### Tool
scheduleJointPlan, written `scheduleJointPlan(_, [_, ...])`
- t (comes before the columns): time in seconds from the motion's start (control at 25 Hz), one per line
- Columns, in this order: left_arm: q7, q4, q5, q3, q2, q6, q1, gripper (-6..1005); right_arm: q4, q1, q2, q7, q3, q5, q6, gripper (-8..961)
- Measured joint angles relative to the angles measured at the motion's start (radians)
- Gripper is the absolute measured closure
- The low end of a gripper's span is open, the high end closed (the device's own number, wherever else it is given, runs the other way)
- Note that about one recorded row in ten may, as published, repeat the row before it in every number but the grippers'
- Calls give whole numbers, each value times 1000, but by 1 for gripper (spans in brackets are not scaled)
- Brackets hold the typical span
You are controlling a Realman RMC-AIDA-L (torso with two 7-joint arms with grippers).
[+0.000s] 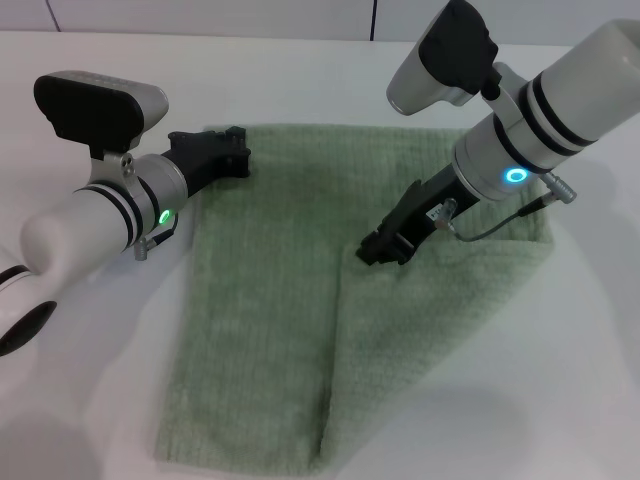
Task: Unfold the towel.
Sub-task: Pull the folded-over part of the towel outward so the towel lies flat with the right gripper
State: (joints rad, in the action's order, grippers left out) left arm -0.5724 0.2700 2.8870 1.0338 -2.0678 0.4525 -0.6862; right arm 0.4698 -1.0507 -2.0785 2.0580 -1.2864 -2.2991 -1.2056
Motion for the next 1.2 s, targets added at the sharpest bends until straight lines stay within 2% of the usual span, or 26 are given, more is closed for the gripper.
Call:
scheduleJointPlan(0.16, [-1,0,0,0,0,0,0,1001,2,-2,1,0,-19,-2,-2,730])
scheduleJointPlan(0.36, [-1,0,0,0,0,0,1,1001,4,-4,2,1,-25,-2,-2,917])
scheduleJointPlan(0.44, [-1,0,0,0,0,0,1,1001,12,-2,2,1,-25,-1,2,948])
scheduleJointPlan(0.64, [2,0,0,0,0,0,1,1001,34,10,2,0,-25,-1,4,951])
scheduleJointPlan(1.2, [4,0,0,0,2,2,1,1000,61,7,-1,-1,-33,9,-15,867])
